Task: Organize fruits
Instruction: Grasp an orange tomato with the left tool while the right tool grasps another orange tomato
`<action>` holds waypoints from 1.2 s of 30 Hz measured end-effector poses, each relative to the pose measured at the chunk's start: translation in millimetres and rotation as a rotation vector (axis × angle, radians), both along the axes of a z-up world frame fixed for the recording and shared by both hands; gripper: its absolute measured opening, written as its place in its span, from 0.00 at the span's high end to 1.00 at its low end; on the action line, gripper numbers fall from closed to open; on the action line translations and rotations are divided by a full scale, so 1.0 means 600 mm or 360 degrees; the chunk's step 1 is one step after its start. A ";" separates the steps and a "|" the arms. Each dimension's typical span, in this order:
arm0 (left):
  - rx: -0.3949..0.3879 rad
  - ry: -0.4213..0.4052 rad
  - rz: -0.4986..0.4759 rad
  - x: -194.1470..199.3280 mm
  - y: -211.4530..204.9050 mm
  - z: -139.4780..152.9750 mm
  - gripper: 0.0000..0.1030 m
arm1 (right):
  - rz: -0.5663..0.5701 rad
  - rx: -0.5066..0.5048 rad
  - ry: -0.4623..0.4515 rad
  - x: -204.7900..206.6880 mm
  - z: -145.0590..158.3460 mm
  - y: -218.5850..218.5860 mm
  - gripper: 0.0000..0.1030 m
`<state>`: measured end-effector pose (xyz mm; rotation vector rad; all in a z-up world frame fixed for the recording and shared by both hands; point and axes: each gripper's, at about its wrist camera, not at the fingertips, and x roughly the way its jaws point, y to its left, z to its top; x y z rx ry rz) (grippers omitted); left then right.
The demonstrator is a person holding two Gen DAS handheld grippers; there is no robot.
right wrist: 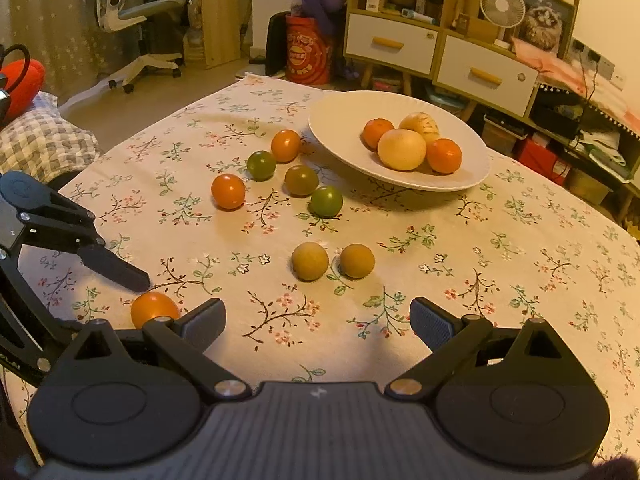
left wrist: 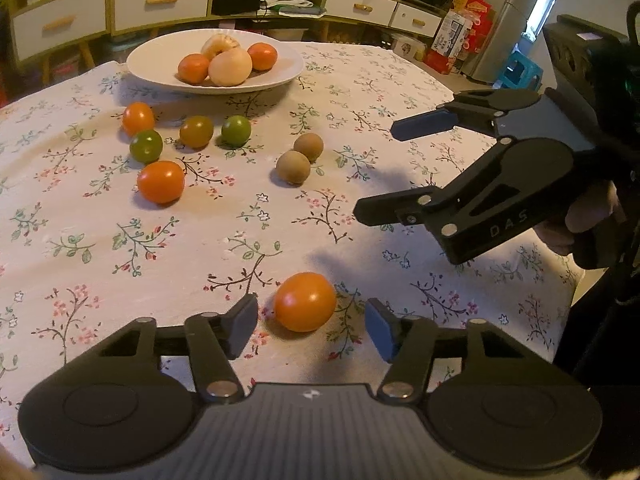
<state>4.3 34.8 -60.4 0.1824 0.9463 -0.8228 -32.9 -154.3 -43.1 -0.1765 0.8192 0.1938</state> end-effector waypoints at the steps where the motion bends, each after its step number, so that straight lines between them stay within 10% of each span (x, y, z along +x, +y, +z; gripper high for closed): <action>1: 0.0001 0.0007 -0.0002 0.001 -0.001 -0.001 0.62 | 0.0006 0.0006 -0.0003 0.001 -0.001 0.000 0.06; 11: -0.0003 -0.0018 -0.0014 0.004 -0.007 -0.004 0.83 | 0.0022 0.0070 -0.0010 0.015 -0.008 0.006 0.15; 36: 0.0106 -0.0014 0.0333 0.042 0.051 0.012 0.84 | 0.0169 0.0245 0.0084 0.125 -0.010 0.089 0.41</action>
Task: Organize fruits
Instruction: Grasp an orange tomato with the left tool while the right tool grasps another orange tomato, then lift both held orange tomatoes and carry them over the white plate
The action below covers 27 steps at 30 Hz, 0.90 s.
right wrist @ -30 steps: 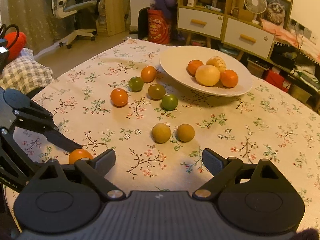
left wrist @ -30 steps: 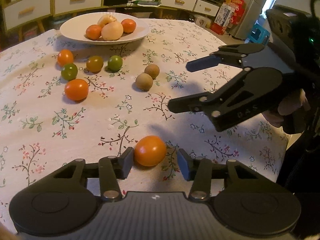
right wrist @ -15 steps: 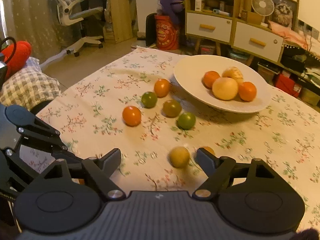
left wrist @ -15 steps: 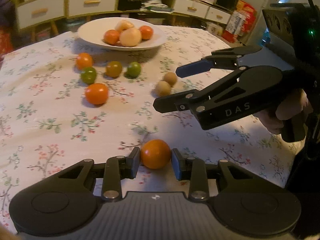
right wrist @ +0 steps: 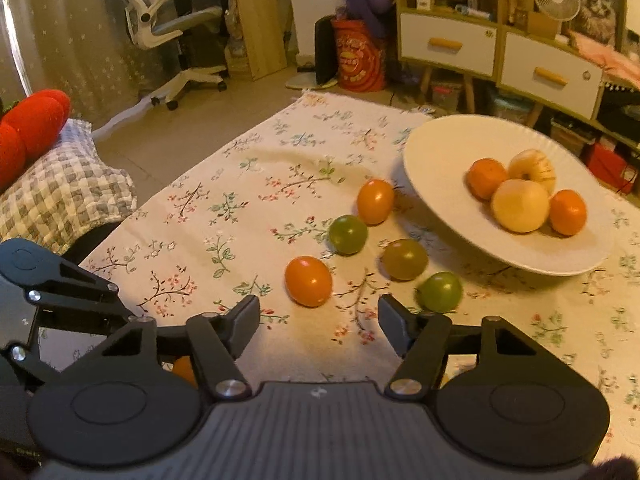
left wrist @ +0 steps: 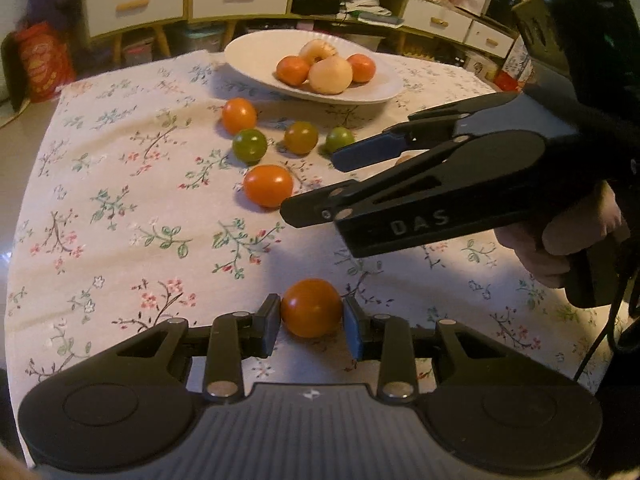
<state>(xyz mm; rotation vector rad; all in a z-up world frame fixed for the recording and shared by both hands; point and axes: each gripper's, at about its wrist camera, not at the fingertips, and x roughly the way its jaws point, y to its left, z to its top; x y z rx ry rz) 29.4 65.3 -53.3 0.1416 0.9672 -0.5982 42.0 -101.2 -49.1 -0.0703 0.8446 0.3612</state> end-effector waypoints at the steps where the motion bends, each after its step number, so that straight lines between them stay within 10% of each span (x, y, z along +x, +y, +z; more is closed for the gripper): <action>1: -0.0003 0.0007 0.0005 0.000 0.001 -0.001 0.84 | 0.0010 -0.0011 0.0009 0.003 -0.003 0.003 0.43; 27: 0.0008 0.0003 0.0047 0.009 -0.003 0.002 0.84 | -0.0027 0.0045 0.0061 0.032 -0.012 0.007 0.74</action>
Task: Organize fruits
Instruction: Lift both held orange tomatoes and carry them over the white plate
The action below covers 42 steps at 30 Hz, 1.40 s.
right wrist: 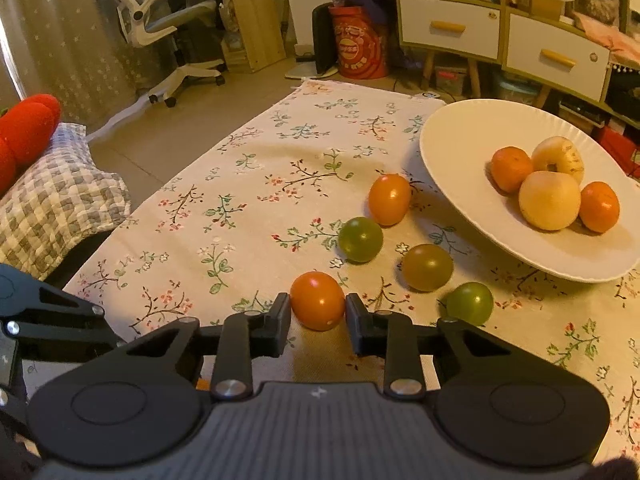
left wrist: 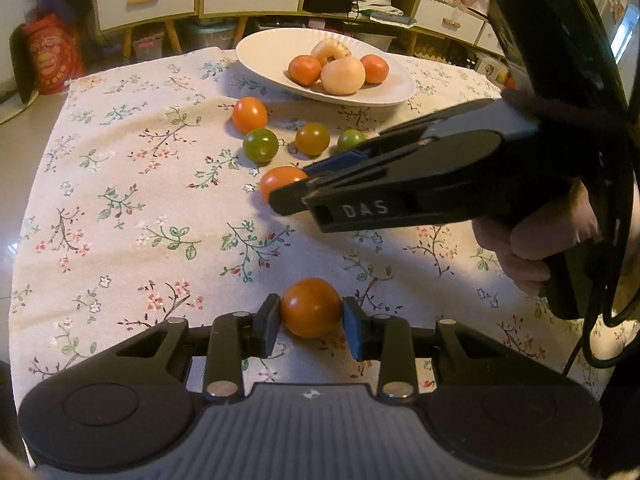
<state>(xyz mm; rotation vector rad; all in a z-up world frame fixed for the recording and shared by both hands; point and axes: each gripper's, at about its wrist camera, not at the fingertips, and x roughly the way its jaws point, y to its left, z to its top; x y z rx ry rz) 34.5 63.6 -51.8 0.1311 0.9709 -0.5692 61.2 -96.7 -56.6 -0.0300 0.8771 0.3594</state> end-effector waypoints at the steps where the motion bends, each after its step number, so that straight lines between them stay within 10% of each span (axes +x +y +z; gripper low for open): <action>1: -0.0003 -0.0005 0.0003 0.000 0.001 0.001 0.84 | -0.0004 0.0000 0.0000 -0.001 0.001 -0.002 0.74; 42: -0.0044 -0.0207 0.0038 0.040 -0.061 0.035 0.84 | -0.0176 -0.0031 -0.0169 -0.061 0.053 -0.114 0.74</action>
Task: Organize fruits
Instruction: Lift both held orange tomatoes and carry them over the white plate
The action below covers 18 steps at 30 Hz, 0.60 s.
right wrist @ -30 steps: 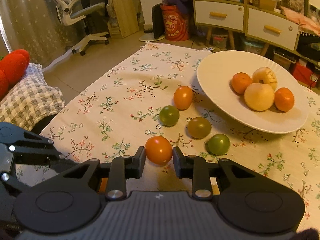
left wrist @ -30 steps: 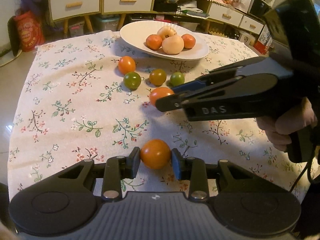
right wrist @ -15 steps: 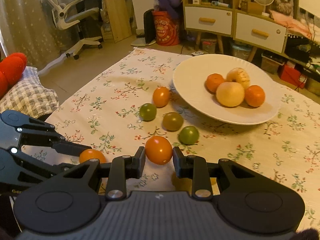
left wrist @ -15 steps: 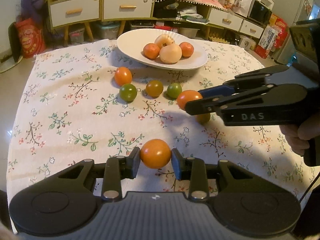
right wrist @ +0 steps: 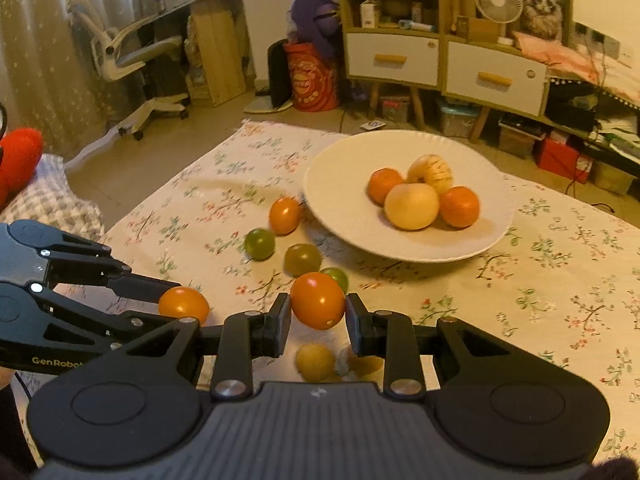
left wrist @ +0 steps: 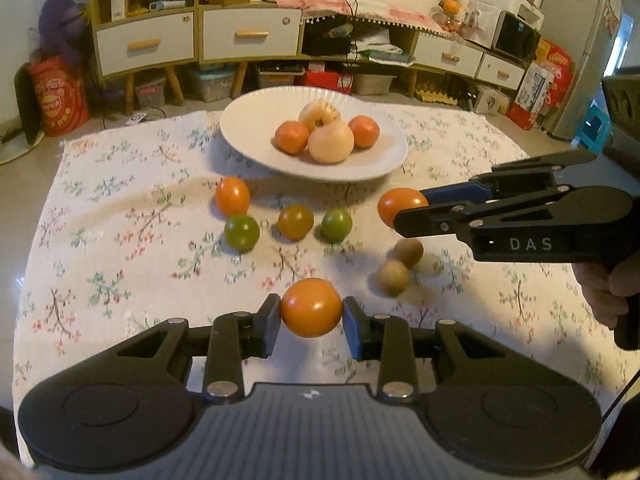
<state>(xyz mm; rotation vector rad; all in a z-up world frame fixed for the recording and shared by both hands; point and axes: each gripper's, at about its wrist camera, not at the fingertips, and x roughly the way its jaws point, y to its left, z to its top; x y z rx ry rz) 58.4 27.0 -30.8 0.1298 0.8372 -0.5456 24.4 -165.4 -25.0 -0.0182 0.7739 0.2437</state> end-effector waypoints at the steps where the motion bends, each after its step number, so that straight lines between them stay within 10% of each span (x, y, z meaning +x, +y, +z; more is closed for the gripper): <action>1: -0.0004 -0.0006 0.0007 0.003 -0.002 0.002 0.84 | -0.0014 0.0007 -0.0008 0.001 0.002 -0.004 0.74; 18: -0.0063 -0.0165 0.0070 0.081 -0.068 0.037 0.84 | -0.0216 0.0027 -0.0084 0.059 0.015 -0.060 0.74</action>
